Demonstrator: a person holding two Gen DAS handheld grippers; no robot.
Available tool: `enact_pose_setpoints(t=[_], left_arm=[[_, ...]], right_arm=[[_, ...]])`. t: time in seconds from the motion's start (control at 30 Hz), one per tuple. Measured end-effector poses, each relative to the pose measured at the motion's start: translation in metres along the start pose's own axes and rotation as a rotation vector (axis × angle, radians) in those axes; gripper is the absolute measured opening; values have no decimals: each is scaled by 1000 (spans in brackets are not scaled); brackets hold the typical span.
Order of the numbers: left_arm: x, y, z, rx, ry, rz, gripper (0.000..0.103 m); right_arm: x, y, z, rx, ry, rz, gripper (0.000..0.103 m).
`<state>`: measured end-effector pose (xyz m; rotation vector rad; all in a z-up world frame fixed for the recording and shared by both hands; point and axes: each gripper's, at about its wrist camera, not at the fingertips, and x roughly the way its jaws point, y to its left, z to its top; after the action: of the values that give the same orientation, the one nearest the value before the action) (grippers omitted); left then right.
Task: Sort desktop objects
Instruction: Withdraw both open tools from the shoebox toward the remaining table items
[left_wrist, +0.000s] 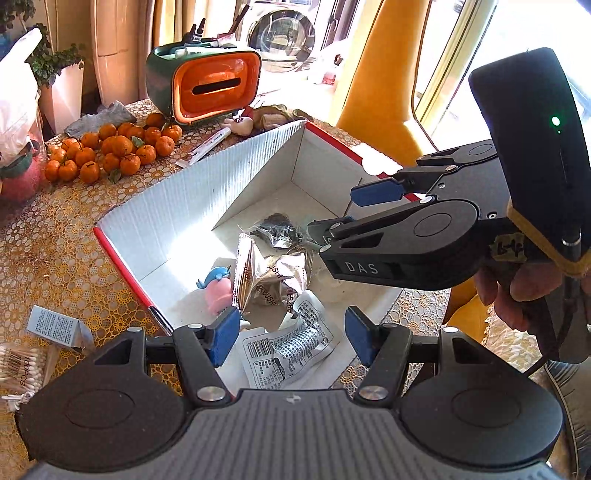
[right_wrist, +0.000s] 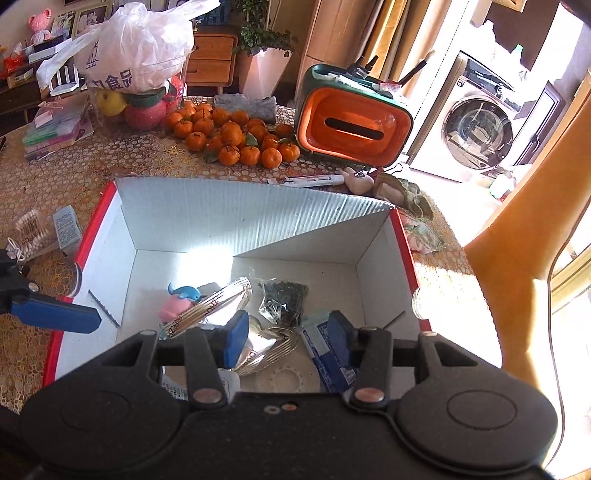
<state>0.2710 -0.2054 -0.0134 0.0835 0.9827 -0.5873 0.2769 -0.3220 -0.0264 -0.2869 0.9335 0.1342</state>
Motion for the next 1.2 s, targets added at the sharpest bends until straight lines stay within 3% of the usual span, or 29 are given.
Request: enact_pose_setpoints(t=[0.83,1.2], left_arm=[[-91,-5,-77,-72,-180,58,62],[-128,6,-121,-125,-258,81,66]], right_arm=[[-69,34,-41,94,-84,61,53],[-92,63,-57,147,-125,144,57]])
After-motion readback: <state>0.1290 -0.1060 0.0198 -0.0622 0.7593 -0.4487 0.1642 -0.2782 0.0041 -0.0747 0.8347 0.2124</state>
